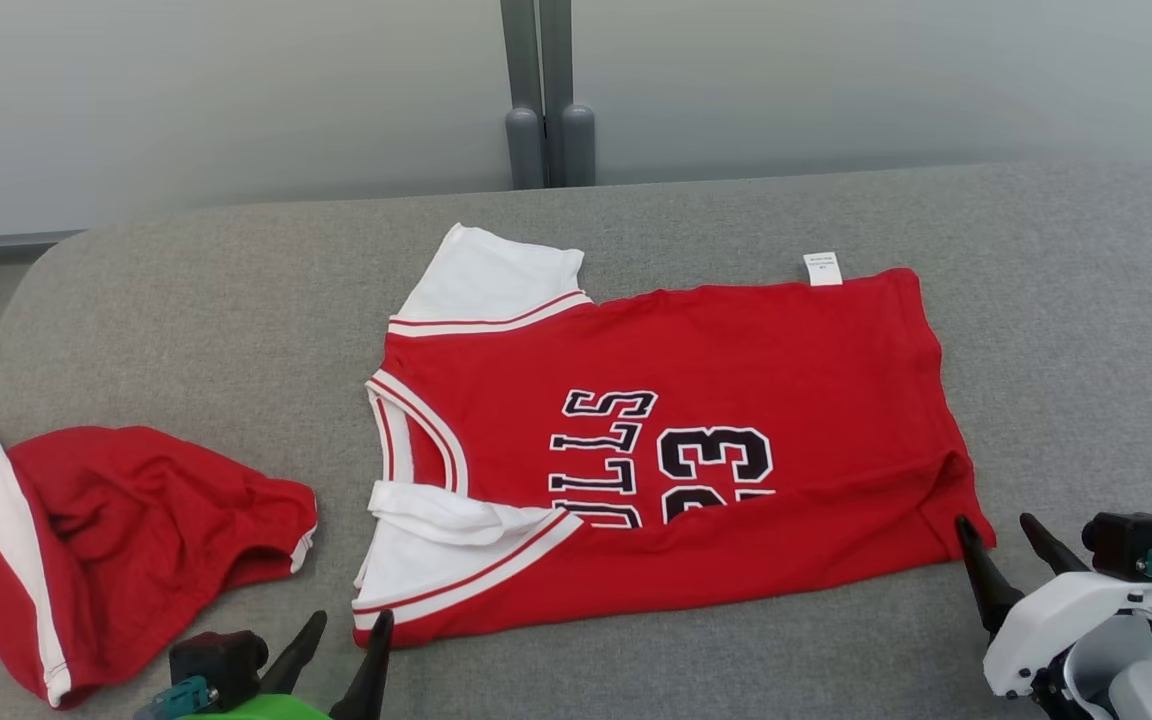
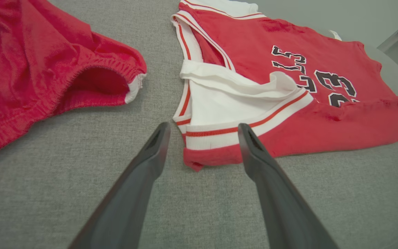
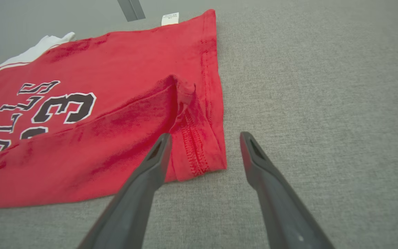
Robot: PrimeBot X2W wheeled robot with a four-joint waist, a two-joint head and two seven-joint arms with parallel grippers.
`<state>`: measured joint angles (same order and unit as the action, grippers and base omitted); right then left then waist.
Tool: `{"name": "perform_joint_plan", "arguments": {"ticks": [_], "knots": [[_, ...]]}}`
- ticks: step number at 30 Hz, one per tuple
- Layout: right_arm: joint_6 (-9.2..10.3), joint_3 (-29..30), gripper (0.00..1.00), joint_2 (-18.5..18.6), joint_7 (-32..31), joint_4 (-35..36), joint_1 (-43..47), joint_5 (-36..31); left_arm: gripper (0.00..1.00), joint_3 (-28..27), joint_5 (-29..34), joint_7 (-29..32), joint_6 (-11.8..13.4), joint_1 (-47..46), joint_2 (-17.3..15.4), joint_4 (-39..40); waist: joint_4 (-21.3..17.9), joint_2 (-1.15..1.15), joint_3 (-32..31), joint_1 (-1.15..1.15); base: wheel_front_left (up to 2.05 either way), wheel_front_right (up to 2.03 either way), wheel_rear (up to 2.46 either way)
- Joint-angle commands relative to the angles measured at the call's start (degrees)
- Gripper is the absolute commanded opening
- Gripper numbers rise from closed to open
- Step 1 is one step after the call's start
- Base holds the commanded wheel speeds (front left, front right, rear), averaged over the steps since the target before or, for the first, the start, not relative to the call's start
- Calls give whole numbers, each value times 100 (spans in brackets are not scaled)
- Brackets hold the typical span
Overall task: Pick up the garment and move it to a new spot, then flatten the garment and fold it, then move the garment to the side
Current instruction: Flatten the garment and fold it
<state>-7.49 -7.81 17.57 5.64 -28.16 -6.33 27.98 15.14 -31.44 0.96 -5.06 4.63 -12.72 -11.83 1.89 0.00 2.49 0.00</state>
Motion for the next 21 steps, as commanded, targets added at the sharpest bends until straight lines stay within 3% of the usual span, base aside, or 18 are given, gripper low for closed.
{"name": "perform_joint_plan", "arguments": {"ticks": [1,14,21], "knots": [[-1,-64,100,49,-43,-102,-144,-3,100,29,-56,85,-37,-122,-51,-27,45,0,70,0,0,0,0],[-1,-599,100,45,-245,-1119,-907,139,100,431,-237,546,-150,-638,30,-485,201,0,394,0,0,0,0],[-1,-806,100,45,-290,-1363,-964,290,100,343,-298,578,0,-841,99,-976,138,0,402,0,0,0,0]]}}
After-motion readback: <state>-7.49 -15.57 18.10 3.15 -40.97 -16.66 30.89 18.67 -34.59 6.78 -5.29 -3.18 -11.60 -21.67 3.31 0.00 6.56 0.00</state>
